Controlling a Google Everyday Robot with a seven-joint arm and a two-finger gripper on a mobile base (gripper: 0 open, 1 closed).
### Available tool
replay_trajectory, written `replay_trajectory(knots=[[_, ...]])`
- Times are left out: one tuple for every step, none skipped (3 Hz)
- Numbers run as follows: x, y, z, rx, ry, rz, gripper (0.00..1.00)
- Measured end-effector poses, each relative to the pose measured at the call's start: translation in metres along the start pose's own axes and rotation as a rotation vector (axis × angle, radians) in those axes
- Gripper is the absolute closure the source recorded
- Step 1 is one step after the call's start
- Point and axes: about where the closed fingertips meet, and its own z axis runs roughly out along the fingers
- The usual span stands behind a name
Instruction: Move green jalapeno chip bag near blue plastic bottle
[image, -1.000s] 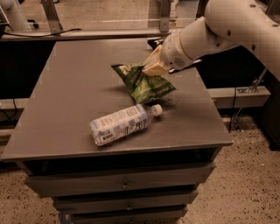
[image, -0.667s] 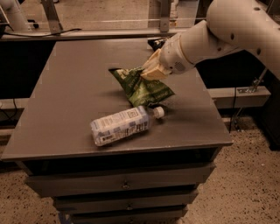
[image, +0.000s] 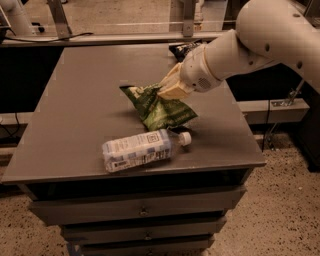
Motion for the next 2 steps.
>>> replay_trajectory(knots=[[-0.001,0.0063,0.0017,-0.013,0.0,0.009,0.59],[-0.002,0.0099,0.0031,-0.02,0.0,0.013,0.35]])
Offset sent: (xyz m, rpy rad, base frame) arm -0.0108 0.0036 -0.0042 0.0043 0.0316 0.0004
